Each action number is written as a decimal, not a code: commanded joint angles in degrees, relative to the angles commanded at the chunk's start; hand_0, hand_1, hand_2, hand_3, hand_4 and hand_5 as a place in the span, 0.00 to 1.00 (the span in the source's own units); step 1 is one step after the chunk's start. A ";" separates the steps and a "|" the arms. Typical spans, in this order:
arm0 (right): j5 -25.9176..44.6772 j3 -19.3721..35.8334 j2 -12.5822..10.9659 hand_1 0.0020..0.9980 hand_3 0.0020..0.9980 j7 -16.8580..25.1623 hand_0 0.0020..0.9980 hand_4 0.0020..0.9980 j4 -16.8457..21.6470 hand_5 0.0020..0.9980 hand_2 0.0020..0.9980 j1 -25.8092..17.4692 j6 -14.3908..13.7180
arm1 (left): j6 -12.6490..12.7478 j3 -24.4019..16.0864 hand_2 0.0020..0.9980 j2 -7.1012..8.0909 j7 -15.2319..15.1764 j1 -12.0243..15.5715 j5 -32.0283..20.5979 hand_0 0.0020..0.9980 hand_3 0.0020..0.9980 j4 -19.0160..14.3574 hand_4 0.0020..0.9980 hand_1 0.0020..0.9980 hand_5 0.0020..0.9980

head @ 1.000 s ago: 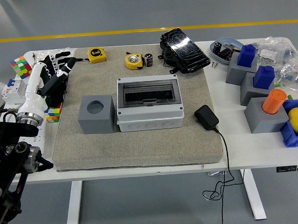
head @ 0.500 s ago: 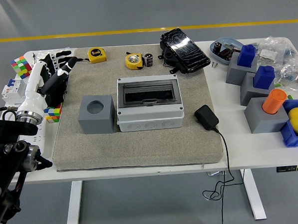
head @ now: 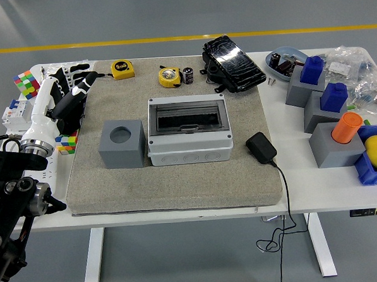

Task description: Fetch the battery,place it into the box,close the lid of the box

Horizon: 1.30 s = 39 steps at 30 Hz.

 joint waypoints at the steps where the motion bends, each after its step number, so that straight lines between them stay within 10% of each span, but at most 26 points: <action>1: 0.01 -0.03 -0.09 0.60 0.55 0.00 0.56 0.93 -0.01 0.48 0.59 0.07 -0.03 | 0.00 -0.08 0.66 0.02 -0.01 -0.05 0.01 0.70 0.66 0.04 0.99 0.71 0.54; 39: -0.62 1.79 -0.67 0.60 0.55 -0.06 0.56 0.93 0.11 0.49 0.60 -0.59 0.01 | -0.42 0.02 0.65 -1.02 0.10 -0.35 -0.28 0.70 0.66 1.20 0.99 0.70 0.55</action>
